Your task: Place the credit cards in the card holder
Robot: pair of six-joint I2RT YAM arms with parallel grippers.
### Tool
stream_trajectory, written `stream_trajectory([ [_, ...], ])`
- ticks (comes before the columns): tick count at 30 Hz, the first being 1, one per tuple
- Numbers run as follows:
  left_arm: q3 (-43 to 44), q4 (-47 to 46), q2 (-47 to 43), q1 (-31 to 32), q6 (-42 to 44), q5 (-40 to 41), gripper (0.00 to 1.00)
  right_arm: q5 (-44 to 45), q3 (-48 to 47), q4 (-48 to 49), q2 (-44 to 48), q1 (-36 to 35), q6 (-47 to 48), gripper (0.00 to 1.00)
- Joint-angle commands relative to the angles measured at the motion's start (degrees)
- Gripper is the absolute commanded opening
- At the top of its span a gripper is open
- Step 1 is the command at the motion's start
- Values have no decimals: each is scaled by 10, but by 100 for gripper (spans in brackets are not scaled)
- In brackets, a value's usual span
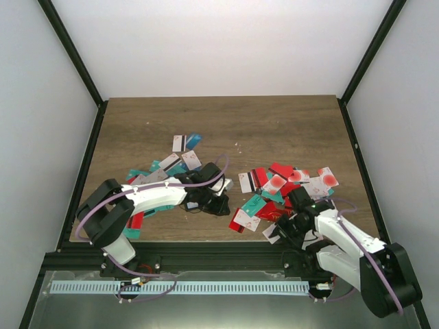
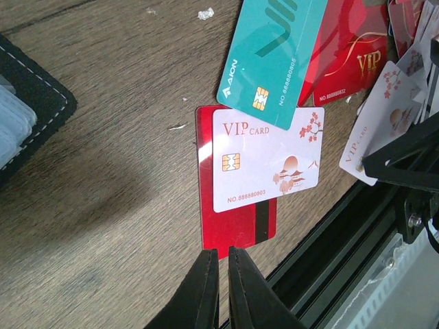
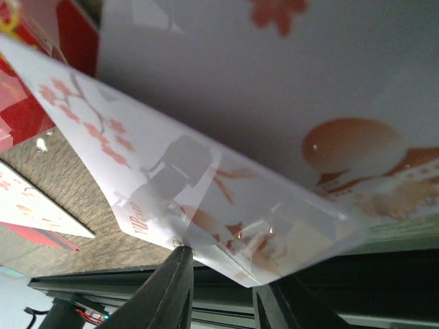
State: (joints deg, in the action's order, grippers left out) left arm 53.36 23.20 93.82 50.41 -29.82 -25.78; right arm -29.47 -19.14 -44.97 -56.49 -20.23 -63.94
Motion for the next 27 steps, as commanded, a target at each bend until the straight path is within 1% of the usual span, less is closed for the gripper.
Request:
stream_trajectory([
  [1, 14, -6, 13, 4, 4, 1, 7, 32, -40, 20, 4, 3, 18, 24],
  [9, 19, -10, 19, 4, 3, -2, 7, 44, -66, 0, 5, 4, 31, 16],
  [17, 34, -6, 24, 4, 7, -3, 7, 49, -84, 0, -8, 4, 46, 1],
  [21, 48, -6, 21, 4, 3, -2, 7, 46, -98, 9, -13, 4, 68, 1],
  [23, 57, -6, 16, 2, 0, -3, 7, 41, -108, 19, -13, 4, 94, 1],
  [27, 77, -4, -3, -8, -8, -10, 8, 12, -137, 66, -8, 3, 147, 1],
])
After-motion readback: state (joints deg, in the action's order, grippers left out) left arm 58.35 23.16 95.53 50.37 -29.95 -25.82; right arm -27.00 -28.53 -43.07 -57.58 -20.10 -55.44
